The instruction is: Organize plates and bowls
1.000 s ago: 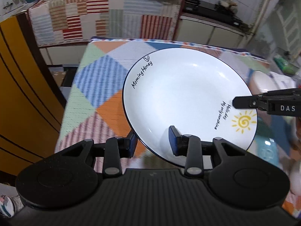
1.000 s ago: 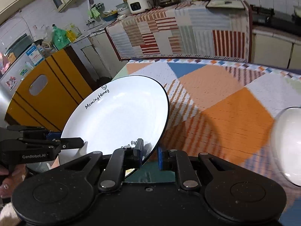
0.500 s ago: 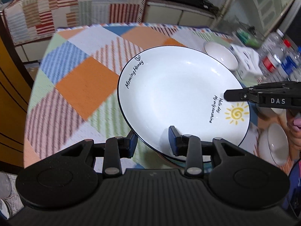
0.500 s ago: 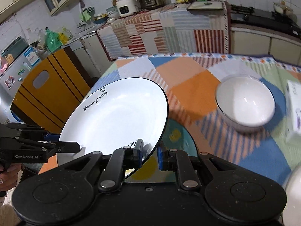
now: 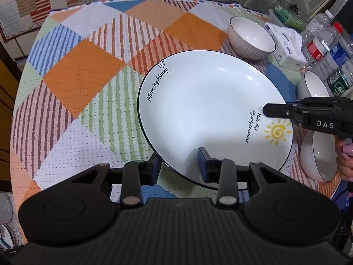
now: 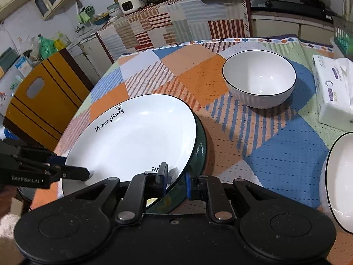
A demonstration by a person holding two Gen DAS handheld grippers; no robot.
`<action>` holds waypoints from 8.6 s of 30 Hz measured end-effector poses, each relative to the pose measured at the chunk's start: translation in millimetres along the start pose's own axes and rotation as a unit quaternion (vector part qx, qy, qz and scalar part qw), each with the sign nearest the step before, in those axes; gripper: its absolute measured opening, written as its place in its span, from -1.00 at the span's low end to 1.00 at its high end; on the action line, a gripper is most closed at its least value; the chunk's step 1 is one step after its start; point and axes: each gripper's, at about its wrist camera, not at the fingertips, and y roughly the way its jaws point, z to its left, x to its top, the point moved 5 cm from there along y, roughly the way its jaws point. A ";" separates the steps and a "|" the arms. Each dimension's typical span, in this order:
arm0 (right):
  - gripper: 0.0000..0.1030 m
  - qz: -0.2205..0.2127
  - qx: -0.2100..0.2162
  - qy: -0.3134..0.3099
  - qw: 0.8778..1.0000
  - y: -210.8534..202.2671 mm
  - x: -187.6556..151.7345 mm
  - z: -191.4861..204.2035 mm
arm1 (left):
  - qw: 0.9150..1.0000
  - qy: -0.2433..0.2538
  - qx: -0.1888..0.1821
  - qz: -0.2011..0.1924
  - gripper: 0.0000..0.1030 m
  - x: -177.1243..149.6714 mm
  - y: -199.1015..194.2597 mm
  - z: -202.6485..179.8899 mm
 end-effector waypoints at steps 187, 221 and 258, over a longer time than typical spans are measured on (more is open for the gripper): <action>0.81 -0.181 -0.232 0.048 0.954 -61.5 -101.4 -89.6 | 0.991 0.090 -0.038 -0.091 -0.21 40.9 47.2 -257.9; 0.87 -0.161 -0.253 0.035 0.953 -67.3 -78.6 -104.7 | 0.995 0.037 -0.087 0.011 -0.71 64.0 76.8 -250.4; 0.92 -0.123 0.015 -0.168 0.978 -116.8 -129.7 73.2 | 0.998 -0.008 -0.012 0.061 -0.70 -65.3 -71.4 -125.8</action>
